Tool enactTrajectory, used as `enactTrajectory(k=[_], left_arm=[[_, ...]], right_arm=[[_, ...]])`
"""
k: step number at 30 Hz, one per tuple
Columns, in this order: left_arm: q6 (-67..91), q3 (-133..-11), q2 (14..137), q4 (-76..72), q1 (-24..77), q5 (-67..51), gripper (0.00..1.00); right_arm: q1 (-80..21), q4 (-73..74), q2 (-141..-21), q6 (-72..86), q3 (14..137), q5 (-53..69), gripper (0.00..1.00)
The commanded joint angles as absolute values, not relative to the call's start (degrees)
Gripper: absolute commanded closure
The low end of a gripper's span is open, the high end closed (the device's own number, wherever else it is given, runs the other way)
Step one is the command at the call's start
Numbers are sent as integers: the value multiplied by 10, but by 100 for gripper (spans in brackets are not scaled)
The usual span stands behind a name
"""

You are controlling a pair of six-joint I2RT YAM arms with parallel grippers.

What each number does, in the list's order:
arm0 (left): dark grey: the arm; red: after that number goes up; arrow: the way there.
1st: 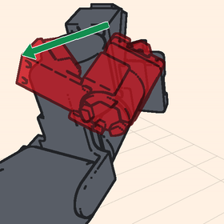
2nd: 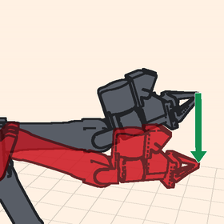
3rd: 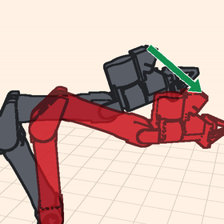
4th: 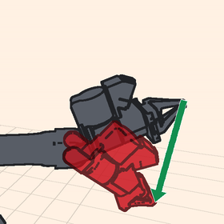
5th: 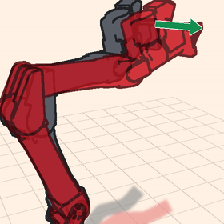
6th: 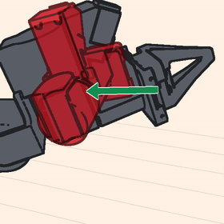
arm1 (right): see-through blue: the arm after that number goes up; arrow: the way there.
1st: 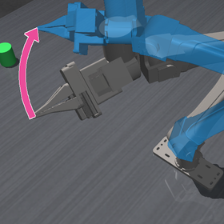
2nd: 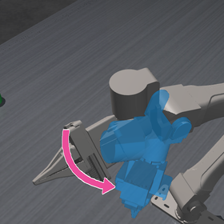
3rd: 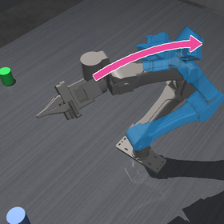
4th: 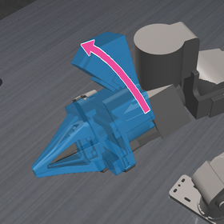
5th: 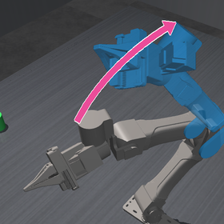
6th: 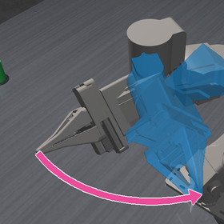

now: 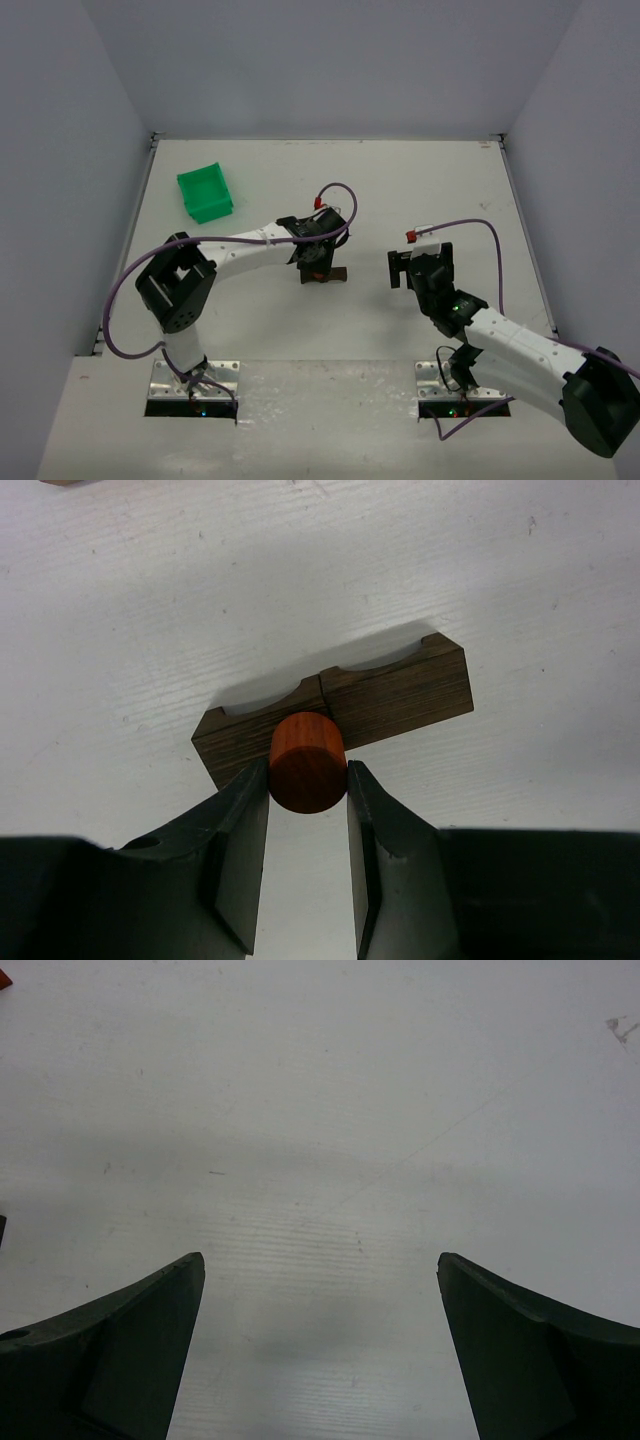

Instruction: Build the wood block tower

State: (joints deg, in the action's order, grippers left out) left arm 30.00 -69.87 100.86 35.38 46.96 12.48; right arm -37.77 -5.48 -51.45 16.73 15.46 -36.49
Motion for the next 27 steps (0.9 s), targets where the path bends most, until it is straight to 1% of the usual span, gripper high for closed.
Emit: enactTrajectory(k=[1, 27], left_arm=[[294, -713, 1000, 340, 472, 130, 100], [294, -712, 1008, 337, 472, 138, 100]], right_arm=[[-375, -71, -514, 172, 176, -367, 1], [-375, -71, -505, 172, 172, -361, 1]])
